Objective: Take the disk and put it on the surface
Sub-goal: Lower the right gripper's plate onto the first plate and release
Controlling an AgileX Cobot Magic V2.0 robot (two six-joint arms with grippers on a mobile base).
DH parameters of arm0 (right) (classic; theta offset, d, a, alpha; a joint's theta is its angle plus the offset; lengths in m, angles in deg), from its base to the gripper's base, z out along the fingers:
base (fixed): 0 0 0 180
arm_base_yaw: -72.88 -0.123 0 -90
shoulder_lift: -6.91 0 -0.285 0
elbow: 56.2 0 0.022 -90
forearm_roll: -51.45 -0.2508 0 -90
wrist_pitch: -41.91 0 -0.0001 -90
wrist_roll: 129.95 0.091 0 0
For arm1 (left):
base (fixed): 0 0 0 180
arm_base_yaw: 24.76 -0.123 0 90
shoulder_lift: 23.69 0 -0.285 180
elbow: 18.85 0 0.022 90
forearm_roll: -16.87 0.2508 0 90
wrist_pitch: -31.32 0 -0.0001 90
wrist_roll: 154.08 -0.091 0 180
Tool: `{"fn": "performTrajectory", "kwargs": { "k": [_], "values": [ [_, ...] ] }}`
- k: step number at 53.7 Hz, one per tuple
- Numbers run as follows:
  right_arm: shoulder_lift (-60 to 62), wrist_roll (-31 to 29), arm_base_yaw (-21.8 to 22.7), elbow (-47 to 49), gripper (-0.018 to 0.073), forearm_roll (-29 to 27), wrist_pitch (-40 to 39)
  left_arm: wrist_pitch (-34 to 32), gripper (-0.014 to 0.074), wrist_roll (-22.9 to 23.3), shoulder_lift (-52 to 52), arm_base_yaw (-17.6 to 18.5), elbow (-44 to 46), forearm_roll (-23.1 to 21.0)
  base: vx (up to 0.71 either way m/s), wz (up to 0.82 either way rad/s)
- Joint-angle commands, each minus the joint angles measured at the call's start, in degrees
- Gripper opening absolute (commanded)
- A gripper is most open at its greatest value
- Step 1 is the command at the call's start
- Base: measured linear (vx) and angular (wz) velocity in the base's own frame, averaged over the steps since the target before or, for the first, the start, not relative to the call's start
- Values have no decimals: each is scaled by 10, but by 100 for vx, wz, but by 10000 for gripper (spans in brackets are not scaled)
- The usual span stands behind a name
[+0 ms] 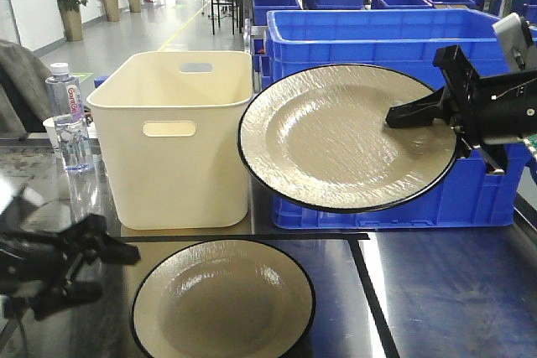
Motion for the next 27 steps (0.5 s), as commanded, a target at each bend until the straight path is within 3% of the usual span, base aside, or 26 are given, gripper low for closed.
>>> {"fn": "performTrajectory", "kwargs": {
  "k": [1,8,16,27],
  "values": [
    [33,-5,-17,22,-8,-39,-41,5,566,-18,-68,-12,18,-29,0,0],
    [24,-5,-86,21,-8,20,-109,-32,543,-33,-122,-14,18,-29,0,0],
    [-10,-4,-163,21,-8,24,-177,-51,536,-51,-167,-14,18,-23,0,0],
    [-81,-4,-200,21,-8,23,-177,-40,536,-51,-190,-14,18,-3,0,0]
  ]
}}
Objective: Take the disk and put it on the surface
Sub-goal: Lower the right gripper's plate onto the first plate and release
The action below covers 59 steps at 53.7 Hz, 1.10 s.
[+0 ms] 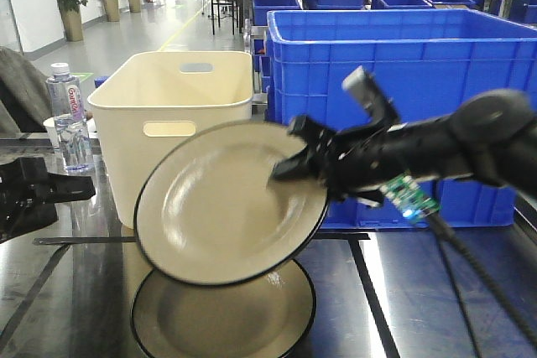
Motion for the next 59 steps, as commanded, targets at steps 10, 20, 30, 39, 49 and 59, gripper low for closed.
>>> {"fn": "performTrajectory", "kwargs": {
  "k": [10,20,30,39,49,59],
  "values": [
    [-23,-26,0,21,-6,-47,-10,4,536,-3,-20,0,18,-15,0,0],
    [-54,-26,0,21,-3,-46,48,2,536,-3,-20,0,18,-15,0,0],
    [-67,-30,0,21,32,-43,94,0,536,-3,-20,0,18,-15,0,0],
    [-67,-49,0,21,129,-40,97,0,536,-3,-20,0,18,-15,0,0],
    [-67,-92,0,21,330,-40,107,0,536,-3,-20,0,18,-15,0,0],
    [-65,-160,0,26,547,-4,109,0,536,-3,-20,0,18,-16,0,0]
  ]
}}
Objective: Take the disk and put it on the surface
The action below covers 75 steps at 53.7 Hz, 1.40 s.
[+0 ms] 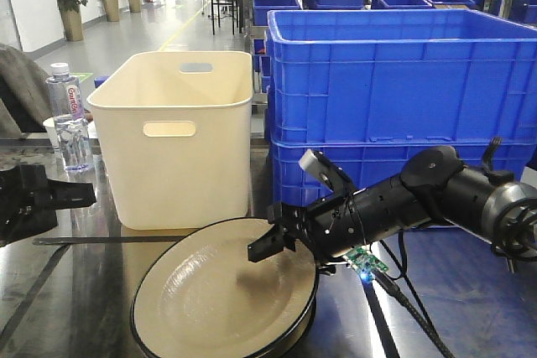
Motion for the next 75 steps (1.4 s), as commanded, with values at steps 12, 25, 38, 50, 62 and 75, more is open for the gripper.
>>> {"fn": "performTrajectory", "kwargs": {
  "k": [12,25,38,50,62,75],
  "values": [
    [41,-17,3,94,602,113,-7,-10,536,-1,-16,0,18,-29,0,0],
    [56,65,3,171,585,253,14,6,536,-1,-16,0,18,-29,0,0],
    [98,96,3,174,484,275,12,-6,473,-9,-16,0,18,-29,0,0],
    [123,100,3,174,230,275,10,-40,185,-9,-16,0,18,-30,0,0],
    [122,100,3,174,62,275,10,-39,-10,-9,-16,0,18,-30,0,0],
    [122,100,3,174,-11,275,10,-39,-8,-9,-16,0,18,-30,0,0]
  ]
}}
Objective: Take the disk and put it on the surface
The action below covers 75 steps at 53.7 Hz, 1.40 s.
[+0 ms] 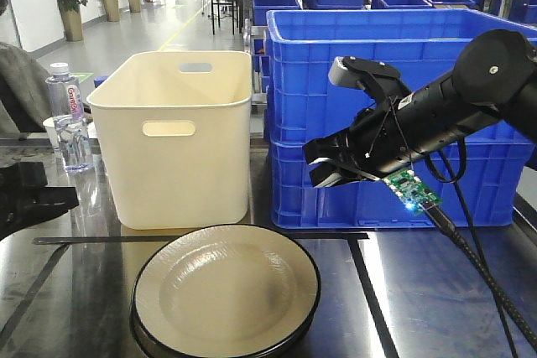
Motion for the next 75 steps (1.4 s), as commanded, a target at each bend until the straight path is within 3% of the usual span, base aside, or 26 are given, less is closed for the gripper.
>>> {"fn": "performTrajectory", "kwargs": {
  "k": [1,25,34,39,49,56,64,68,75],
  "values": [
    [31,-3,3,19,-12,-13,-33,-19,-8,-2,-16,0,18,-30,0,0],
    [31,-3,3,19,-11,-13,-33,-35,-8,-14,-18,0,18,-22,0,0],
    [31,-3,3,19,-8,-13,-33,-42,-8,-9,-56,15,13,73,0,0],
    [31,-3,3,19,-8,-13,-33,-98,-8,35,-97,27,-19,120,0,0],
    [31,-3,3,19,-8,-13,-33,-252,-8,159,-210,48,-169,234,0,0],
    [31,-3,3,19,-8,-13,-33,-312,-8,264,-309,69,-287,371,0,0],
    [31,-3,3,19,-8,-13,-33,-367,-8,421,-428,75,-392,540,0,0],
    [31,-3,3,19,-8,-13,-33,-385,-8,450,-473,74,-430,581,0,0],
    [31,-3,3,19,-8,-13,-33,-412,-8,444,-534,74,-475,588,0,0]
  ]
}}
